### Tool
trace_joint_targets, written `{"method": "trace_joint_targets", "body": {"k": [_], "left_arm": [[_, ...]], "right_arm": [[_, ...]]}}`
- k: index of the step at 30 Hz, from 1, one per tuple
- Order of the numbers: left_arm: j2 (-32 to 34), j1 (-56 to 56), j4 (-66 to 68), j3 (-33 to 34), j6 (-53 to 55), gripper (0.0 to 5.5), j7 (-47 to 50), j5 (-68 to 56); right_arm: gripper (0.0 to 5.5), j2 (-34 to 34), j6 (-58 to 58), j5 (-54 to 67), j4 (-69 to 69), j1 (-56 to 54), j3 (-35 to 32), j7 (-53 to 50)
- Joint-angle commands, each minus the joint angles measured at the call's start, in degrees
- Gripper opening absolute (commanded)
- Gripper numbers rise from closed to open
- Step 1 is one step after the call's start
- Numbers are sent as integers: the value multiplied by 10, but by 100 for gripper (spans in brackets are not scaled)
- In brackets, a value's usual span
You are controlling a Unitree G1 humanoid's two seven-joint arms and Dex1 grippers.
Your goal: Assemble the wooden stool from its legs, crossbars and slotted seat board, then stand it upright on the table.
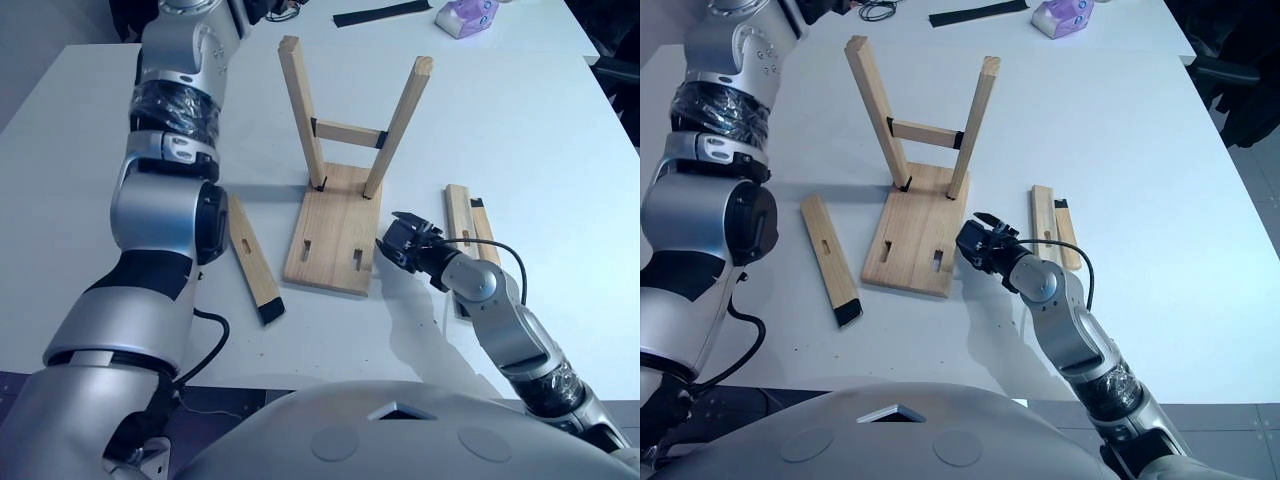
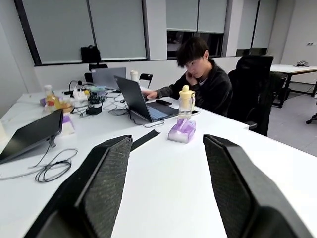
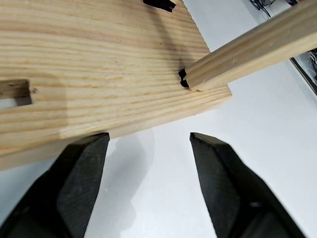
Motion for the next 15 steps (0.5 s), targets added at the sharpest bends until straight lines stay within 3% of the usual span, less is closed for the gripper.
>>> {"method": "trace_joint_targets", "body": {"k": [1,10,15], "left_arm": [[1,-44,56,18,-20,266,8,18],[-7,-73,34,44,20,266,-21,8],[-28,17,-23,13,61,266,-36,29]], "right_arm": [[303,1,-5,2,-2,-2,3,1],[303,0,-1,1,-6,6,2,-1],[303,2,3,-1,-12,13,4,-3]]}}
